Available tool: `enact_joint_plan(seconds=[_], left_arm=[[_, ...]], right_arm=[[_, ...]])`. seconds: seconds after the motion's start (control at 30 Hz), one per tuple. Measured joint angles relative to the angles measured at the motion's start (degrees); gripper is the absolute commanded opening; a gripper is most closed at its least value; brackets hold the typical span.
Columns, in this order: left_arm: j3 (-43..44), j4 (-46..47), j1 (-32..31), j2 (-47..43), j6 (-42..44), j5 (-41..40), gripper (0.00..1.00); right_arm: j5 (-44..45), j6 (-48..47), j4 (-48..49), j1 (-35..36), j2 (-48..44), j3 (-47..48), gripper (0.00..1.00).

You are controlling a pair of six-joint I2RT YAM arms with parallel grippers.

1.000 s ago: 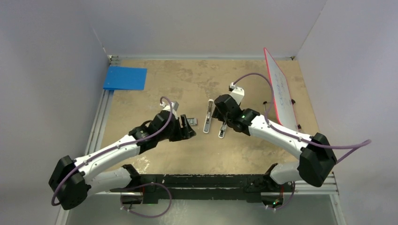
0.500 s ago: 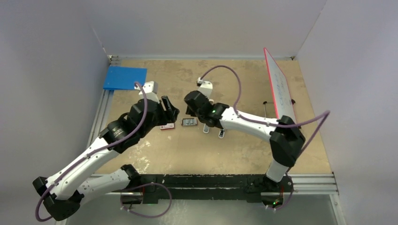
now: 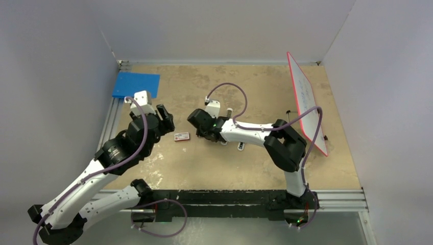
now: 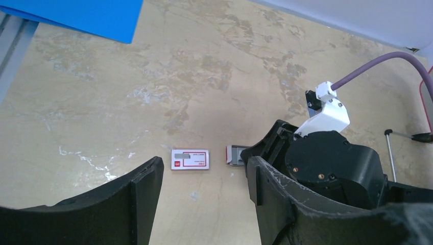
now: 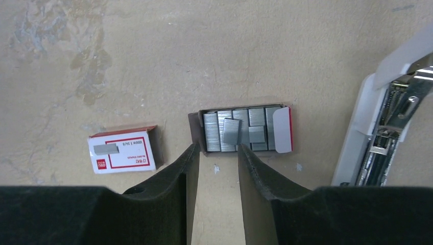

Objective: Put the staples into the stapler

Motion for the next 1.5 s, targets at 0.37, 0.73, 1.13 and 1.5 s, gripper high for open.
enact_joint_plan(seconds=[0.37, 0.73, 1.13, 1.5], left_arm=[[-2.19, -0.46, 0.0, -1.7, -0.15, -2.47, 0.63], [-2.29, -1.51, 0.0, -3.89, -1.88, -5.31, 0.63], [-2.51, -1.86, 0.0, -3.48, -2.71, -5.33, 0.63], [-2.58, -1.86, 0.0, -3.21, -2.71, -5.31, 0.63]], right_arm=[[3.21, 2.69, -4.81, 0.76, 4.92, 6.4, 0.31], [5.44, 5.31, -9.66, 0.92, 8.02, 9.07, 0.27], [4.85, 5.7, -9.64, 0.92, 8.31, 9.07, 0.31], [4.17, 5.68, -9.4, 0.92, 9.81, 9.18, 0.31]])
